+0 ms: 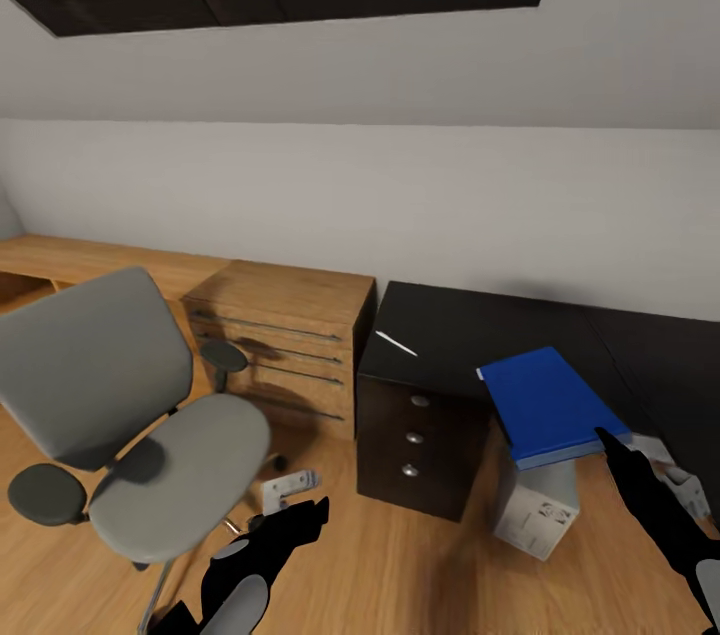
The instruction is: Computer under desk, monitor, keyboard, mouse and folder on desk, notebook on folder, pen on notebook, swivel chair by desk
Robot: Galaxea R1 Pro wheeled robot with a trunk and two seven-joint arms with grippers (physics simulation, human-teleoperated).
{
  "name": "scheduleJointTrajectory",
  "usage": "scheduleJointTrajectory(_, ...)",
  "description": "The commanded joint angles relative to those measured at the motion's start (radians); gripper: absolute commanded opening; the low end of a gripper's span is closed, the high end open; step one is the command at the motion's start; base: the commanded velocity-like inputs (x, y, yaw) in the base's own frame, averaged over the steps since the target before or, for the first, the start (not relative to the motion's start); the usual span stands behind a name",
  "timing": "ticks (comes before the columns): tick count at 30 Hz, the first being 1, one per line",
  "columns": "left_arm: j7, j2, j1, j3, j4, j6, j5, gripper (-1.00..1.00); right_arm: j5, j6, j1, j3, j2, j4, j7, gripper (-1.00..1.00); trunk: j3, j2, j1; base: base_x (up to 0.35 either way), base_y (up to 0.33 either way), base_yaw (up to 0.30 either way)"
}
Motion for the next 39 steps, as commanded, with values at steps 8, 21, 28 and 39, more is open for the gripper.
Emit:
scheduleJointTrajectory(8, 0.008, 0.001, -0.001, -0.002, -0.002, 0.002, 0.004, 1.00, -0.004, 0.006, -0.001, -0.002, 0.000, 0.000, 0.002, -1.00, -0.001, -0.001, 0.000, 0.000, 0.000, -0.300)
scheduleJointTrajectory(21, 0.008, 0.001, -0.001, -0.007, -0.002, 0.002, 0.004, 1.00, -0.002, 0.005, -0.001, -0.002, 0.000, -0.002, 0.002, -1.00, -0.001, -0.001, 0.000, 0.000, 0.000, -0.300)
scheduleJointTrajectory(28, 0.008, 0.001, -0.001, -0.007, -0.002, 0.002, 0.004, 1.00, -0.002, 0.006, -0.001, -0.002, 0.000, -0.002, 0.002, -1.00, -0.001, -0.001, 0.000, 0.000, 0.000, -0.300)
scheduleJointTrajectory(39, 0.008, 0.001, -0.001, -0.007, -0.002, 0.002, 0.005, 1.00, -0.001, 0.003, -0.001, -0.001, 0.002, -0.003, 0.002, -1.00, -0.001, -0.001, 0.000, 0.000, 0.000, -0.300)
